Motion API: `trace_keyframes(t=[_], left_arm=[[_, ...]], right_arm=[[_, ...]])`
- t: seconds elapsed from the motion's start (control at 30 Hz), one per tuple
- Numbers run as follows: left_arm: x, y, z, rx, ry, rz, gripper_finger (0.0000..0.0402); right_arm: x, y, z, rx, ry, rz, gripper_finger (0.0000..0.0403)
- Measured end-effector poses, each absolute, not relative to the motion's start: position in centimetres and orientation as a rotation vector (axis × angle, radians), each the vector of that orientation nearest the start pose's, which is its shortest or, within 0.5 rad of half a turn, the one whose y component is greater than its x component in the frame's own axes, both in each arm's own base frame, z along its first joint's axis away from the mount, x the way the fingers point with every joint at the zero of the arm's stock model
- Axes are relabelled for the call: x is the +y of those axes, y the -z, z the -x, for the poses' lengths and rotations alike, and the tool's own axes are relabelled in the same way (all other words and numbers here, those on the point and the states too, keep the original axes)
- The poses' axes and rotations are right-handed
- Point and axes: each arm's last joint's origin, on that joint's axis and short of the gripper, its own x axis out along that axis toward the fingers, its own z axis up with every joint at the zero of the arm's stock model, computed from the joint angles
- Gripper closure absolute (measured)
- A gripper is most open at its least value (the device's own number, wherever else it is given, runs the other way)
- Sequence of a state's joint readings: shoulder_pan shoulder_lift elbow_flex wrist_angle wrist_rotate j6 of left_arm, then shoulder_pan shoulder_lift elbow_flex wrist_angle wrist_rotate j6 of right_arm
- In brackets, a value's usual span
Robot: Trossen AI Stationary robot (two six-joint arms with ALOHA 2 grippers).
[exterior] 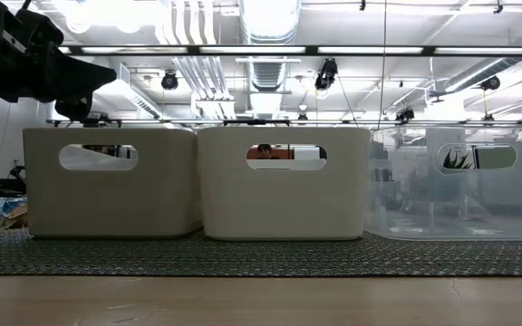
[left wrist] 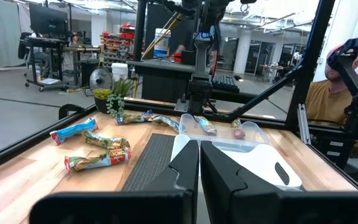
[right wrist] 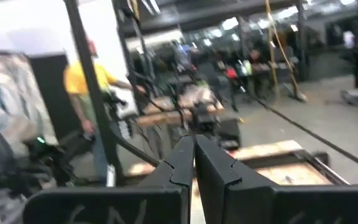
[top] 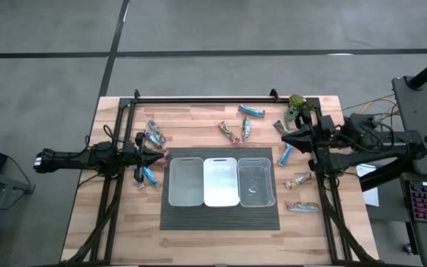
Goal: Pick and place Granola Bars by type
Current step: Put the red granola bar into the gray bin
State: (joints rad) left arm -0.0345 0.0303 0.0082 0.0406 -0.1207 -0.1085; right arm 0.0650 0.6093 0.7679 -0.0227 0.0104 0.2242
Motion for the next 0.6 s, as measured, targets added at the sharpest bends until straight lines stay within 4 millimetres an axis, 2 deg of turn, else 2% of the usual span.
trace_keyframes(t=[0.4,0.6], left_arm=[[0.0,-16.8,-9.9,-0.023,-0.085,0.11,0.0402],[0.0,-16.8,-9.9,-0.023,-0.085,0.11,0.0402]], right_arm=[[0.6,-39.9,-12.9,0.159,0.035,-0.201,0.0394],[0.5,-41.6,-13.3,0.176,0.067,-0.194,0.0394]])
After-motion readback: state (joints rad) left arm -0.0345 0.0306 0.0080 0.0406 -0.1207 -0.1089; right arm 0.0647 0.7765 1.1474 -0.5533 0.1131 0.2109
